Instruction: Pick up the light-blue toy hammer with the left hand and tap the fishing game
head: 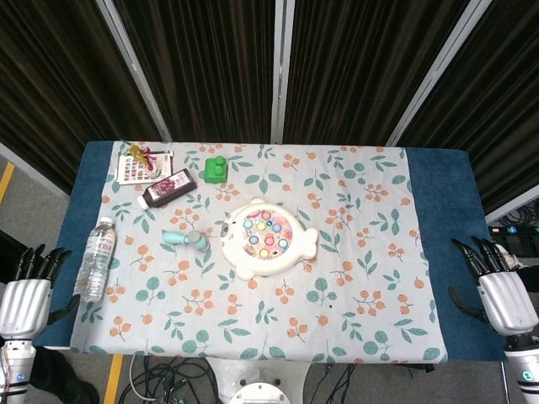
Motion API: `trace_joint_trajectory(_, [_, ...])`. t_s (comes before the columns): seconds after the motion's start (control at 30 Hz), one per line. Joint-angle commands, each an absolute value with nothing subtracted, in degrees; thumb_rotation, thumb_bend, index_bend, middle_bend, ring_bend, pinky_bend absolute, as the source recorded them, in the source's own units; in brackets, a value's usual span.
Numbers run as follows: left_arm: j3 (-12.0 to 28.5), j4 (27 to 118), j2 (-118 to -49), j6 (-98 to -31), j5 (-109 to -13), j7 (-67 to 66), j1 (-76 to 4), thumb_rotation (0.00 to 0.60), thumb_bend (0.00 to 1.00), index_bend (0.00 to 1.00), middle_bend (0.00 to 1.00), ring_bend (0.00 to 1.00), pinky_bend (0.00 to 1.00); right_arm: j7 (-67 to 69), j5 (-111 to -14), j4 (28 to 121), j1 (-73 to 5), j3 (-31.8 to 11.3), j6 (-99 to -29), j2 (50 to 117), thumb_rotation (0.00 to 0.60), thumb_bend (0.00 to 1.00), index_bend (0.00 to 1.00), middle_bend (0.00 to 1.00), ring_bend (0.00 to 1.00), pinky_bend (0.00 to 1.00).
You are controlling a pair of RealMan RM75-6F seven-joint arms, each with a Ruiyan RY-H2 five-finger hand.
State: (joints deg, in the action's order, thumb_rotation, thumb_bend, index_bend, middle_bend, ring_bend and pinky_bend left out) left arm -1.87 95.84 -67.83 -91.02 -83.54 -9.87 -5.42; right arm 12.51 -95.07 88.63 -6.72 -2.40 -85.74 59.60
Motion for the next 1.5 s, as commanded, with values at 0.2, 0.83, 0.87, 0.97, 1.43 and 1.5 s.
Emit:
trace_joint_trajectory(0.2, [-1.1, 96.2, -67.5, -89.3, -84.8, -9.3, -6.0, 0.6, 0.22, 0.15, 0.14, 0.0, 0.0, 12.1, -94.8, 88.7, -5.8, -2.1, -87.5, 59.3, 0.6, 0.27, 0.03, 0.17, 0.0, 0.0])
trace_joint_trajectory(0.83, [9.7, 85.5, -72.7, -49.0, -79.1, -1.8, -35.9, 0.6, 0.22, 0.24, 0.23, 0.09, 0.11, 9.7, -93.9, 90.0, -3.2, -2.2, -91.6, 58.6, 0.6, 0.27, 0.03, 0.17, 0.0, 0.0])
trace_joint_trajectory(0.87, [9.8, 84.1, -73.6, -47.6, -78.5, -1.4, -36.9, 0.6, 0.23, 0.24, 0.23, 0.09, 0.11, 9.6, -93.8, 90.1, -3.3, -2.2, -91.5, 58.7, 0.6, 0.27, 0.03, 0.17, 0.0, 0.0])
trace_joint_trajectory(0.97, [10.2, 80.0, -76.6, -44.4, -76.9, 0.8, -39.3, 0.6, 0.23, 0.25, 0.25, 0.12, 0.13, 9.2, -93.5, 90.3, -3.4, -2.3, -91.1, 58.8, 0.6, 0.27, 0.03, 0.18, 0.0, 0.0])
trace_joint_trajectory(1.43, [8.7, 74.4, -81.6, -41.3, -76.1, 7.5, -42.1, 0.6, 0.27, 0.35, 0.29, 0.16, 0.16, 9.1, -92.3, 90.0, -3.8, -2.5, -89.6, 59.3, 0.6, 0.27, 0.03, 0.18, 0.0, 0.0])
trace_joint_trajectory(1.5, [8.6, 73.8, -82.3, -41.1, -75.8, 8.2, -42.3, 0.6, 0.28, 0.36, 0.29, 0.16, 0.16, 9.2, -92.1, 89.8, -3.9, -2.5, -89.4, 59.4, 0.6, 0.27, 0.03, 0.18, 0.0, 0.0])
